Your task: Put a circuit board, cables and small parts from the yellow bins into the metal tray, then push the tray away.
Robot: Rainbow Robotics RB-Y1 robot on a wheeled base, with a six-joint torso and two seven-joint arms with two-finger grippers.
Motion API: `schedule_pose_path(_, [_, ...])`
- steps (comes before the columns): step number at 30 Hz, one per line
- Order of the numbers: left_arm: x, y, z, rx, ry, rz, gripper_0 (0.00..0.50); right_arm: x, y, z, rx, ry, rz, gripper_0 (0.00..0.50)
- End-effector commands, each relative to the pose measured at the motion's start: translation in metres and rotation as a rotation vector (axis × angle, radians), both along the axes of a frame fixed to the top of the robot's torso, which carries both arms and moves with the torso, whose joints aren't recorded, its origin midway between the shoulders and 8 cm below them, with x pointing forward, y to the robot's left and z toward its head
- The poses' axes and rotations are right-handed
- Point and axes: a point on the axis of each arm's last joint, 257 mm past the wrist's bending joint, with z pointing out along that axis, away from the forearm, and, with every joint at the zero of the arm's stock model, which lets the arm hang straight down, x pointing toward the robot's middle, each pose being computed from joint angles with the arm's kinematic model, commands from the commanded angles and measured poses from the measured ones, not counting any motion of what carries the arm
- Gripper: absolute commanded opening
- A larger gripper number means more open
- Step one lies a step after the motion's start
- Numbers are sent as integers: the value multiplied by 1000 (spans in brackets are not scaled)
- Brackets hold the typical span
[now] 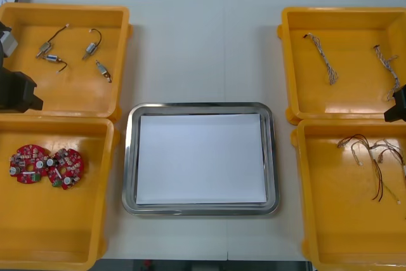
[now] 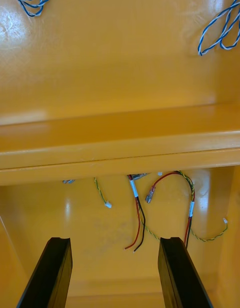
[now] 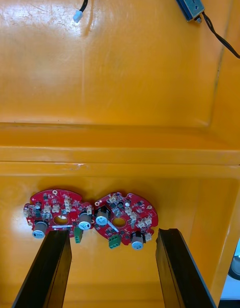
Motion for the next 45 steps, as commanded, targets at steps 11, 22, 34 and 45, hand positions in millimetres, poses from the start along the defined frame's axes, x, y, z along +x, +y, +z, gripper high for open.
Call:
schedule_pose_path(11, [-1,18,16,83,-33,-52,500,0,-3,8,17,-25,-42,500])
schedule_pose_path(22, [-1,18,16,83,-33,-52,500,0,-3,8,17,-25,-42,500])
schedule_pose_path(34, [-1,18,16,83,-33,-52,500,0,-3,8,17,-25,-42,500])
schedule_pose_path(45, [-1,18,16,83,-33,-52,500,0,-3,8,17,-25,-42,500])
